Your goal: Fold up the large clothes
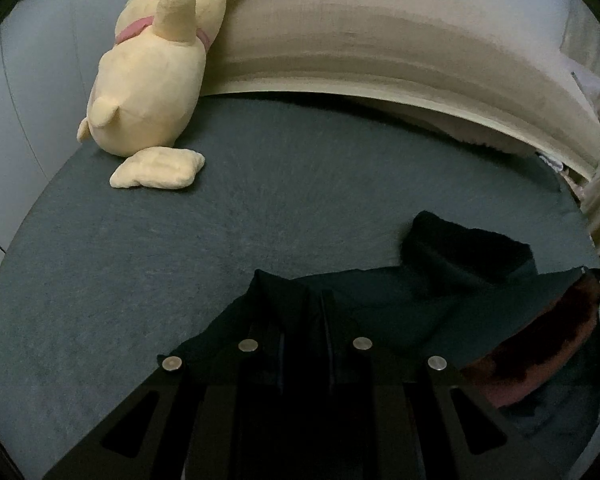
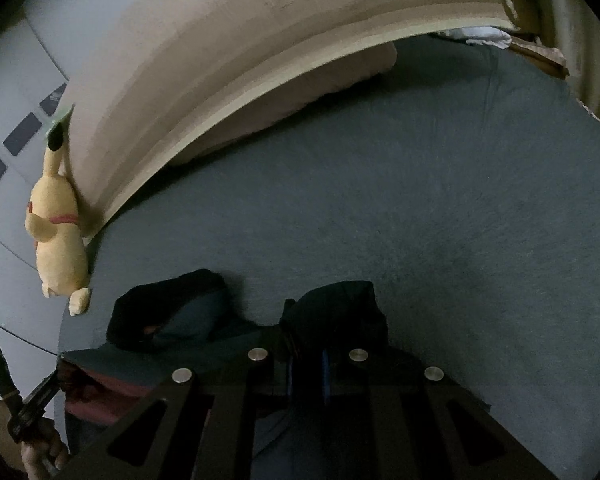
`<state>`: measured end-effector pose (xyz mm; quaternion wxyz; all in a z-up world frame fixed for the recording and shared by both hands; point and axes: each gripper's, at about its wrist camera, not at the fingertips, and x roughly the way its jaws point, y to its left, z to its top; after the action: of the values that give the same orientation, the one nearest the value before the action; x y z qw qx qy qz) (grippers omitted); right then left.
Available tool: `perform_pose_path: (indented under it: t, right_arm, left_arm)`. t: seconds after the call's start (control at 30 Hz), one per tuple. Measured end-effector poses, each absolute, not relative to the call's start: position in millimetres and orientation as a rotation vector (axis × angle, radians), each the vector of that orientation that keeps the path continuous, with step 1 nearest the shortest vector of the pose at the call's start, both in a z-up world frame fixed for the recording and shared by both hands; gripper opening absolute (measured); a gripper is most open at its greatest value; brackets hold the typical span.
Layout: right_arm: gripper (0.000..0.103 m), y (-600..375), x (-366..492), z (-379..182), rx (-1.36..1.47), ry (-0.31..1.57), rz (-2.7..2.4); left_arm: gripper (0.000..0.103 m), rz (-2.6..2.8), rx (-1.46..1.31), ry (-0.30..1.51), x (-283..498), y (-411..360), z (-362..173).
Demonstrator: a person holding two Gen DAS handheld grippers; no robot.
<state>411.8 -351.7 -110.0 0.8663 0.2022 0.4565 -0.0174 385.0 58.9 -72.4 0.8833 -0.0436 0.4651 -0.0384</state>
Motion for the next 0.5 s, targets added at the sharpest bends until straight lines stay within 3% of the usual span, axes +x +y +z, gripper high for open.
perform_pose_path:
  t: [0.5]
  right_arm:
    - [0.010,-350,426,-122,0.422,1.009,-0.063]
  left_arm:
    - [0.016,-0.064,-0.048,1.002,391,53,-92]
